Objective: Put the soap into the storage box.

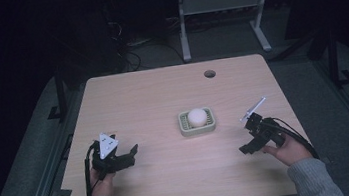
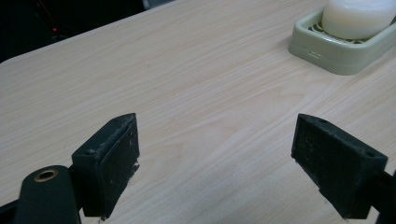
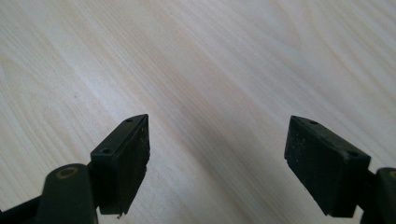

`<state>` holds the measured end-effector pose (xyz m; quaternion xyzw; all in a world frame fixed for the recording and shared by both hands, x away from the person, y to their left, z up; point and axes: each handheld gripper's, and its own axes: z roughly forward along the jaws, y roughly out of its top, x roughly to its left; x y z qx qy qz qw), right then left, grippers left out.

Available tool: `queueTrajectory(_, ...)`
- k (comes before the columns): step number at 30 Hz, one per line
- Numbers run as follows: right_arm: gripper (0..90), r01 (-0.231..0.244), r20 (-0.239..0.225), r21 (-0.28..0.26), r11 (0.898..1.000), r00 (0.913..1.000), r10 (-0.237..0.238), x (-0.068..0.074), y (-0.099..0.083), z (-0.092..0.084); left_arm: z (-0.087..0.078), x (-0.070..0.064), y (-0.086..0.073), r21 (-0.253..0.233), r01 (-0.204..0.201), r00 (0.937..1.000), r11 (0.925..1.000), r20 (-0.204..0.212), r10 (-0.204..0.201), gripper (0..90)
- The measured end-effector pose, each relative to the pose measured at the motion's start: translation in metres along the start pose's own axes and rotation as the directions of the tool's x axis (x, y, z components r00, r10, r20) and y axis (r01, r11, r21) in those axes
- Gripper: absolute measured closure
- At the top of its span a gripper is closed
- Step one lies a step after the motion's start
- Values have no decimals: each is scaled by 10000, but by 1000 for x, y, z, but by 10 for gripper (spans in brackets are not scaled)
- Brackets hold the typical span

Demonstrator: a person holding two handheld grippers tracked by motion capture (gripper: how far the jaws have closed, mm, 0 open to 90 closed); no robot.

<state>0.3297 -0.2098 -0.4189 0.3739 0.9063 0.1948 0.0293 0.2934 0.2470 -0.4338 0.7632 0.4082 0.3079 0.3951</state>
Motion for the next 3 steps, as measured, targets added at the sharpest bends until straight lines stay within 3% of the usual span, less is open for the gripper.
queueTrajectory(3, 214, -69, -155, -266, 9996, 9999, 65, 3, -7, 1, 1, 0, 0, -74, -52, 10000, 10000, -1, 52, 148)
